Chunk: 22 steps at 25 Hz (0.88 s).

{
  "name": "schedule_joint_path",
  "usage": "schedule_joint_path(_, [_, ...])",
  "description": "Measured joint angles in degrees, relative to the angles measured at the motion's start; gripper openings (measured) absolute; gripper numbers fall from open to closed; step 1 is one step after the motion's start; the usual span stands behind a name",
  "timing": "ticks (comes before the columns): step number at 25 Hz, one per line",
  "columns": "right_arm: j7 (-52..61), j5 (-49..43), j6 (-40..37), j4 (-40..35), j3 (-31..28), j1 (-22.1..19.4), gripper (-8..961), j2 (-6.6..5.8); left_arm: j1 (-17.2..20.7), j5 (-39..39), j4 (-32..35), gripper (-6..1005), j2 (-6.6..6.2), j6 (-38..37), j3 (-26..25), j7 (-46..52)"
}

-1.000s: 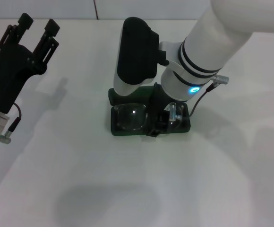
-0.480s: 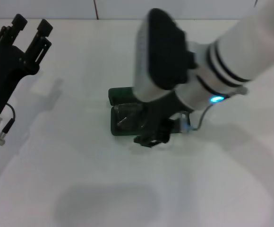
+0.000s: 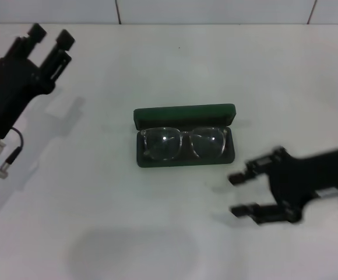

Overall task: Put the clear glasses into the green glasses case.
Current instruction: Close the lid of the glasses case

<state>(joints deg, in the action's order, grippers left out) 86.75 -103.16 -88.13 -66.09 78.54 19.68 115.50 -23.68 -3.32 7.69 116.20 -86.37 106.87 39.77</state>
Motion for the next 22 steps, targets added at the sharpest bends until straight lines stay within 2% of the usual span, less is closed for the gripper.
schedule_joint_path(1, [-5.95, 1.45, -3.29, 6.45, -4.11, 0.19, 503, 0.00, -0.65, 1.58, -0.03, 697, -0.34, 1.02, 0.01, 0.86])
schedule_joint_path(3, [-11.13, 2.32, -6.11, 12.70, -8.47, 0.65, 503, -0.07, -2.76, 5.45, -0.10, 697, -1.06, 4.10, 0.01, 3.62])
schedule_joint_path(4, [-14.66, 2.42, -8.18, 18.19, -12.26, 1.23, 503, -0.29, -4.12, 7.30, -0.13, 697, -1.30, 6.27, 0.00, 5.48])
schedule_joint_path(6, [-18.78, 2.18, -9.94, 24.22, -15.62, 2.32, 504, -0.72, -8.02, 10.92, 0.13, 697, -1.74, 11.86, -0.01, 10.44])
schedule_joint_path(9, [-22.51, 1.98, -10.50, 28.50, -16.01, 3.56, 504, -0.96, -15.75, 17.98, 0.34, 697, -2.20, 22.88, 0.01, 19.85])
schedule_joint_path(12, [-23.02, 0.82, -10.21, 29.38, -15.95, 4.03, 504, -0.73, -21.73, 25.42, 0.49, 697, -1.89, 28.48, 0.01, 25.94])
schedule_joint_path(14, [-23.09, -0.08, -10.05, 29.92, -16.10, 4.13, 504, -0.64, -24.42, 30.63, 1.29, 697, -1.52, 31.23, 0.01, 29.53])
schedule_joint_path(16, [-23.15, -0.64, -9.30, 30.36, -16.16, 4.05, 504, -0.59, -25.61, 35.37, 3.34, 697, -1.35, 33.33, 0.01, 33.47])
schedule_joint_path(19, [-23.66, -0.73, -7.73, 31.23, -16.06, 3.81, 505, -0.49, -25.57, 42.95, 7.60, 697, -1.37, 36.94, -0.16, 39.43])
schedule_joint_path(22, [-25.05, -0.74, -7.09, 32.93, -15.98, 4.05, 505, -0.48, -25.34, 51.04, 11.11, 696, -0.78, 41.09, -0.41, 45.20])
